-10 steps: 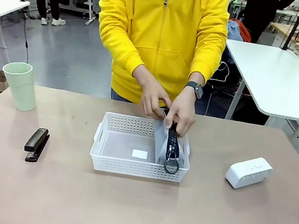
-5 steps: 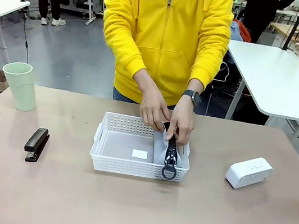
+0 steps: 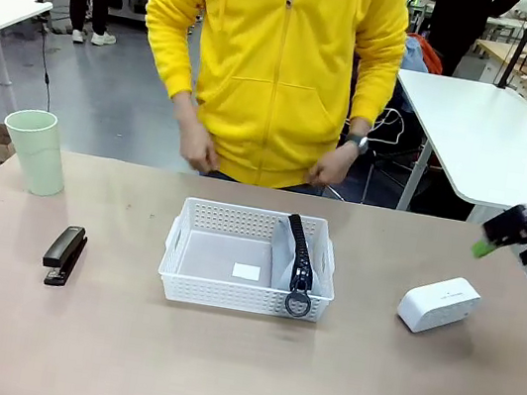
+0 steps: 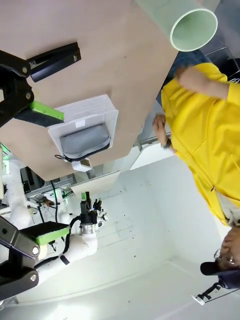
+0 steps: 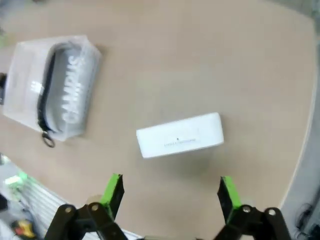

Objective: Efficiently arrange items inside the basket to fit them all.
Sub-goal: Pick up the Digital clock and place it inside the Organizing basket.

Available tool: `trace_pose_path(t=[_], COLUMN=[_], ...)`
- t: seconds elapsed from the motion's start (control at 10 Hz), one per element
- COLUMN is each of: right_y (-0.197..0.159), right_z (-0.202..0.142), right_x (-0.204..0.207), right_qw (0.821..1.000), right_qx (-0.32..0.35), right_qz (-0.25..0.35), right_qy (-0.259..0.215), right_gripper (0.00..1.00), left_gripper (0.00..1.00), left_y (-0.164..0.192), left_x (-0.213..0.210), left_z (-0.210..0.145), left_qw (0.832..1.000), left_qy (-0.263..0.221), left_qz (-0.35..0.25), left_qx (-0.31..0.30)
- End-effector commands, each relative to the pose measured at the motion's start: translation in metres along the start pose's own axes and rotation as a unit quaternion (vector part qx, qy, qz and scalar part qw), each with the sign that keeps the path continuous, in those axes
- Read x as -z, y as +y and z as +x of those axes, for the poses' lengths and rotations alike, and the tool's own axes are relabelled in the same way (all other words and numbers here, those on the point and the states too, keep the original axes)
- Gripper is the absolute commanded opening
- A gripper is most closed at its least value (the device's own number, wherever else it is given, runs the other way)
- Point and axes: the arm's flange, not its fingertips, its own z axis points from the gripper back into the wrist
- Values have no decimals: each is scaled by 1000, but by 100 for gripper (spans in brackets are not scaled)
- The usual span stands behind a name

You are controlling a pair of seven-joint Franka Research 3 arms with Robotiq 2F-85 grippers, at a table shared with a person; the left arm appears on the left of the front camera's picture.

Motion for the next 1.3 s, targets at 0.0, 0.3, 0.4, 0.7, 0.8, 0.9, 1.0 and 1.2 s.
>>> trace_pose_path(t=[0.0, 0.3, 0.4, 0.7, 0.8, 0.9, 1.0, 1.2], right_y=[17, 18, 36, 36, 36, 36, 37, 35], right_z=[-33, -25, -2, -2, -2, -2, -2, 18], right_x=[26, 33, 33, 33, 33, 33, 34, 54], right_qw=[994, 998, 992, 992, 992, 992, 993, 990], right_qx=[-52, -47, -75, -75, -75, -75, -71, -74], right_qz=[-84, -34, -81, -81, -81, -81, -75, -70], right_qy=[47, 17, 69, 69, 69, 69, 65, 96], right_gripper=[100, 100, 100, 100, 100, 100, 100, 100], left_gripper=[100, 100, 100, 100, 100, 100, 100, 100], left_y=[-3, -3, -3, -3, -3, -3, -3, -3], left_x=[-3, -3, -3, -3, -3, -3, -3, -3], left_z=[-2, -2, -2, -2, -2, -2, -2, -2], left_qw=[1000, 1000, 1000, 1000, 1000, 1000, 1000, 1000], left_qy=[0, 0, 0, 0, 0, 0, 0, 0], left_qz=[-6, -6, -6, -6, -6, -6, -6, -6], left_qx=[5, 5, 5, 5, 5, 5, 5, 5])
